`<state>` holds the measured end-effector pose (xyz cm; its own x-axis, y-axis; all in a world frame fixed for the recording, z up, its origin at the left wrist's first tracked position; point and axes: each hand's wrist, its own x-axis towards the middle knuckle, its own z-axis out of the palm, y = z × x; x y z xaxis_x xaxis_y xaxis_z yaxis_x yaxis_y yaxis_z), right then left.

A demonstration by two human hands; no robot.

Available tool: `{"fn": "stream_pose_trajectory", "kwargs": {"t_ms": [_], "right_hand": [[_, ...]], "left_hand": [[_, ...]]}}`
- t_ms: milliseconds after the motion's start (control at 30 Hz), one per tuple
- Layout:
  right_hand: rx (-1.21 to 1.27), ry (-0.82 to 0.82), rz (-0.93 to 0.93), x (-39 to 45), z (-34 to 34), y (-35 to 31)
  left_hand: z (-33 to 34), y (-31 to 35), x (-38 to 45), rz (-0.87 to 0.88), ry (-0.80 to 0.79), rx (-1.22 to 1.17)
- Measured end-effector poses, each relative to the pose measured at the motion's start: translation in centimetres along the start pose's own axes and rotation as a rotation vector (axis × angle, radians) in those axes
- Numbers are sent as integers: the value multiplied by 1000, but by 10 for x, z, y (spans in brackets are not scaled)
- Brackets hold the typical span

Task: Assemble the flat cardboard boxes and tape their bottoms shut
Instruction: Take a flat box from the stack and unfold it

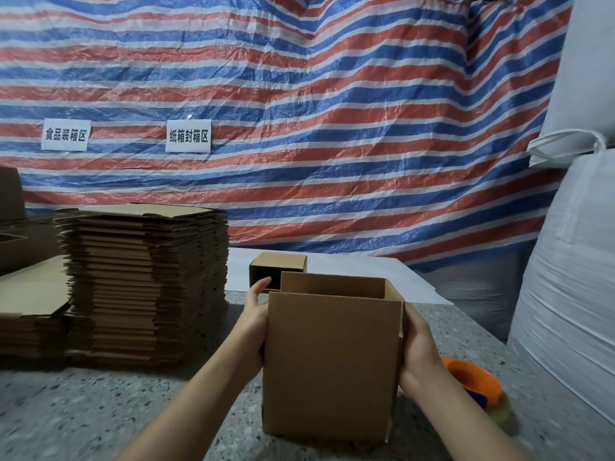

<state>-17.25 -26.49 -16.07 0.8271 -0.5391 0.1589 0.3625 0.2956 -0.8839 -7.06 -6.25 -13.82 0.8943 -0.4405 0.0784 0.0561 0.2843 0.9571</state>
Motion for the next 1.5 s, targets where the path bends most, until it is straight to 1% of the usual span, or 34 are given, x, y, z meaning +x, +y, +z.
{"fn": "stream_pose_trajectory", "kwargs": {"t_ms": [67,167,267,467,700,800,933,1100,1200,1300,1400,1433,1500], "right_hand": [[-2,-10,-11,-1,-1,1],[-9,-36,-1,-2,-1,1],[1,-58,17,-3,0,-1],[2,-29,94,0,2,-6],[-39,-39,154,1,0,-13],[-102,-32,181,4,-1,-17],[-255,-55,191,6,3,-17],[-288,-35,200,6,5,-18],[-276,-23,190,5,5,-18],[-263,-9,176,5,4,-15],[-260,-5,172,6,4,-14],[-259,-7,172,6,4,-14],[-258,-11,168,6,4,-14]], "left_hand": [[-1,-2,-2,27,22,1],[1,-1,-6,57,-45,73],[3,1,-7,44,-61,73],[0,0,-5,17,-60,58],[-3,-2,-3,18,-87,23],[-1,-2,-2,22,-63,20],[2,-4,-3,-5,-40,17],[-3,-2,-4,29,-86,43],[-8,-2,-2,24,-100,109],[-14,-2,0,36,-182,160],[-25,-2,2,110,-361,230],[-28,-2,2,133,-390,249],[-30,-2,0,136,-390,258]]}}
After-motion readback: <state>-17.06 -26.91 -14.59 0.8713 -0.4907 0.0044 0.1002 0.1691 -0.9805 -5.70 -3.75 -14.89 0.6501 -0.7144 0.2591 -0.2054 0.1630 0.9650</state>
